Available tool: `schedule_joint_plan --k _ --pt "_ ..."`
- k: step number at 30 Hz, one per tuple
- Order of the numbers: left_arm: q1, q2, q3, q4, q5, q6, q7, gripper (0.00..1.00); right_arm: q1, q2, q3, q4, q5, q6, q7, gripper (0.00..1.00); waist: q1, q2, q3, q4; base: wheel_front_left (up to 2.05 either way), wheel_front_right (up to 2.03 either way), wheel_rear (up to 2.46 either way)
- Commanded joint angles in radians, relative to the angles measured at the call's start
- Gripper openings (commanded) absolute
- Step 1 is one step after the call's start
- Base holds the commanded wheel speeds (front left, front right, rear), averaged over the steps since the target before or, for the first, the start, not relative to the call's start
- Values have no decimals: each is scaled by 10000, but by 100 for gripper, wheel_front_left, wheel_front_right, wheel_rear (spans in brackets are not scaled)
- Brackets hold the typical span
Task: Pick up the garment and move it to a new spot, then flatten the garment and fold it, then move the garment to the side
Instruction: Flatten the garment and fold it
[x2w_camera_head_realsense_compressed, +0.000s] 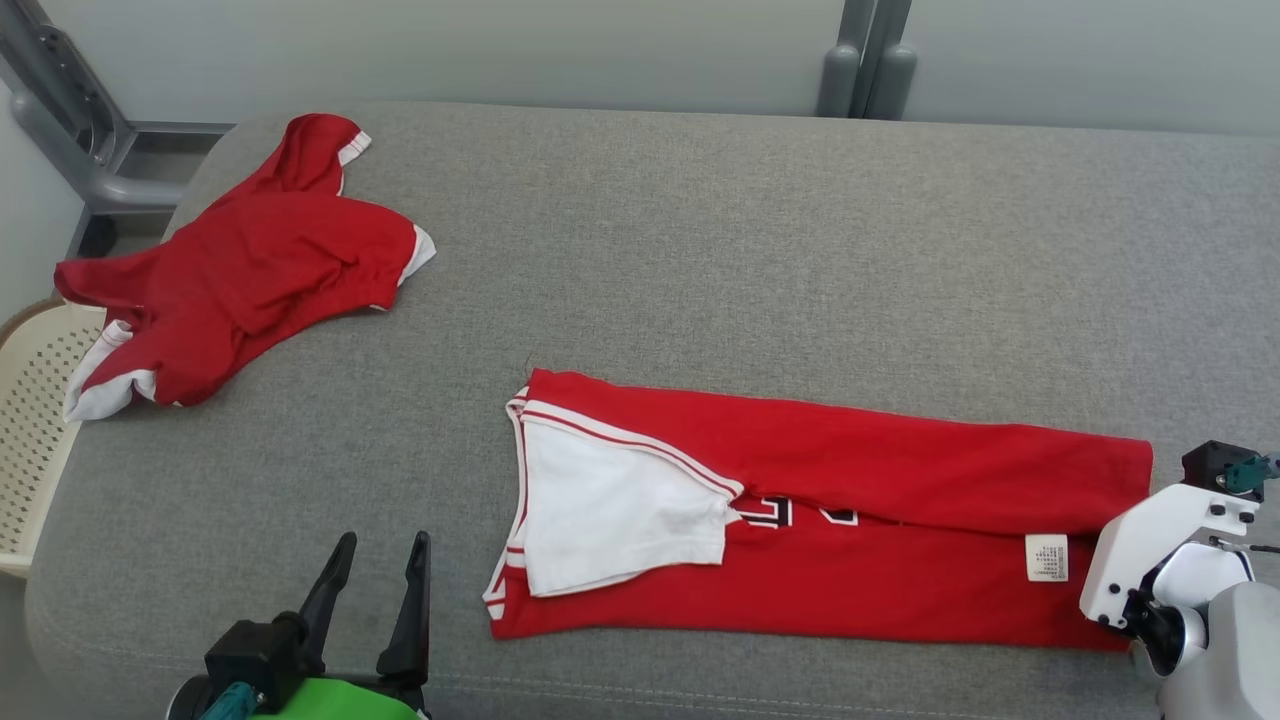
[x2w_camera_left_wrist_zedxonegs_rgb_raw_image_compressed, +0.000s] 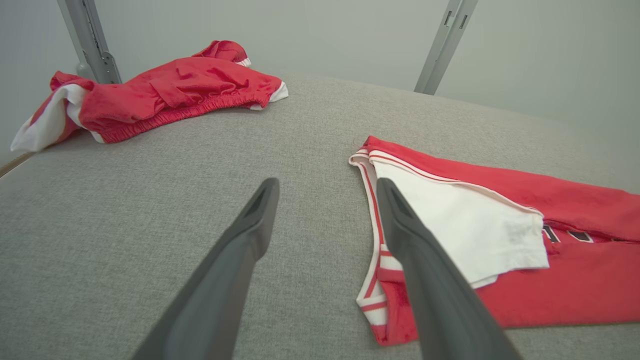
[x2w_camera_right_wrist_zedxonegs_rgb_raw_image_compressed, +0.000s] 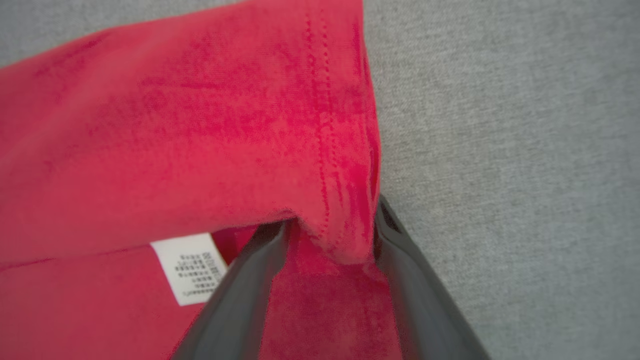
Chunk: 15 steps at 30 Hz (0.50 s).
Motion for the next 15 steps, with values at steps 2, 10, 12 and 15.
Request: schedule_joint_plan --k 2,10,12,15 --pt "-122 88 -6 35 -24 -52 -33 100 45 33 -75 225 -49 -7 13 23 0 0 -24 13 0 0 0" --pt "47 115 4 78 -58 -59 -33 100 434 44 146 168 62 -7 342 100 0 0 -279 -61 0 0 0" --pt "106 115 8 88 -60 -59 -33 100 557 36 134 -16 17 -7 427 100 0 0 -356 -100 0 0 0" --pt "186 103 5 93 -58 -58 -33 100 691 14 78 -372 29 -9 531 100 0 0 -456 -163 0 0 0"
